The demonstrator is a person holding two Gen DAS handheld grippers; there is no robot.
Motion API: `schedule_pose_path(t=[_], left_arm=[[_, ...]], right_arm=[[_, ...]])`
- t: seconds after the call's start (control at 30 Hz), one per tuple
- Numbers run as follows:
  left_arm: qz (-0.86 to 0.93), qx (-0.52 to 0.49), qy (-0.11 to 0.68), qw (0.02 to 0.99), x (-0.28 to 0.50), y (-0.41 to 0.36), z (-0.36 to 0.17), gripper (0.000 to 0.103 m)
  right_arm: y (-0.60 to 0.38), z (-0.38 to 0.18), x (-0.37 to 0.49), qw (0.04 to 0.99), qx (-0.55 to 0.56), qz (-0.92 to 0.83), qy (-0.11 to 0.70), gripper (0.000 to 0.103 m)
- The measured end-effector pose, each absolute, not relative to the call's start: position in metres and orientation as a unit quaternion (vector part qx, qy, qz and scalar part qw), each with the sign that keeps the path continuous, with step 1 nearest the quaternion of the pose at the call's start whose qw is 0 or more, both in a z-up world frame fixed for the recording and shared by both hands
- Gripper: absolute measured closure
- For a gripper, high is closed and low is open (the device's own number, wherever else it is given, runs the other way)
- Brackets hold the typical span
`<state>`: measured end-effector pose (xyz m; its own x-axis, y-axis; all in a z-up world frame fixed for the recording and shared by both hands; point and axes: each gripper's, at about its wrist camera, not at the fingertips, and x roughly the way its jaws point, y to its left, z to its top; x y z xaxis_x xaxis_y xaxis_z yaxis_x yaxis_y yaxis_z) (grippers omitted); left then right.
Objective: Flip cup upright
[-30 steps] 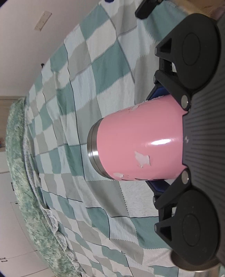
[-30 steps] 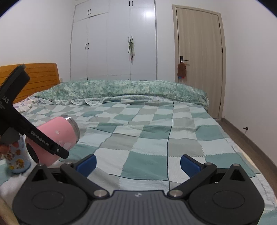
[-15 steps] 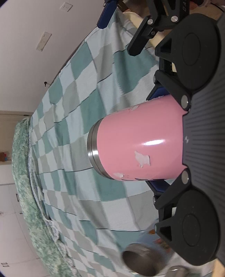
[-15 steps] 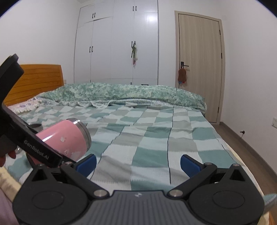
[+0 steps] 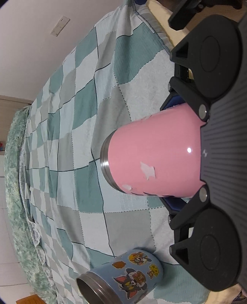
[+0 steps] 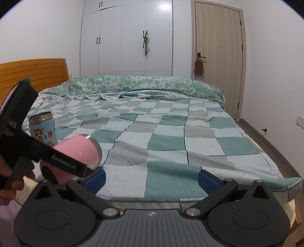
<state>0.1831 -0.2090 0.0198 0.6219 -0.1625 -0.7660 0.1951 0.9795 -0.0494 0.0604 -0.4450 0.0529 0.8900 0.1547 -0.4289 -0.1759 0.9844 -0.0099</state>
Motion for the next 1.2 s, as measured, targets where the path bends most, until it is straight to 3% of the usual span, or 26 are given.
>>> schedule_pose_path(t=[0.1,0.4,0.67,1.2], left_arm=[[-0.113,0.002,0.405,0.907,0.178,-0.203,0.028,0.000],[-0.135,0.014,0.331,0.934,0.144,-0.162,0.077,0.000],[-0.111,0.045,0.317,0.941,0.127,-0.093,0.079,0.000],[-0.087,0.040,0.326,0.940,0.125,0.000,0.049,0.000]], right_arm=[[-0.444,0.054,0.056,0.972,-0.025,0.085,0.220,0.000],[-0.427,0.073,0.048,0.971,-0.036,0.104,0.212,0.000],[-0.384,0.086,0.065,0.961,-0.043,0.139,0.235,0.000],[-0.302,0.088,0.156,0.909,0.007,0.116,0.401,0.000]])
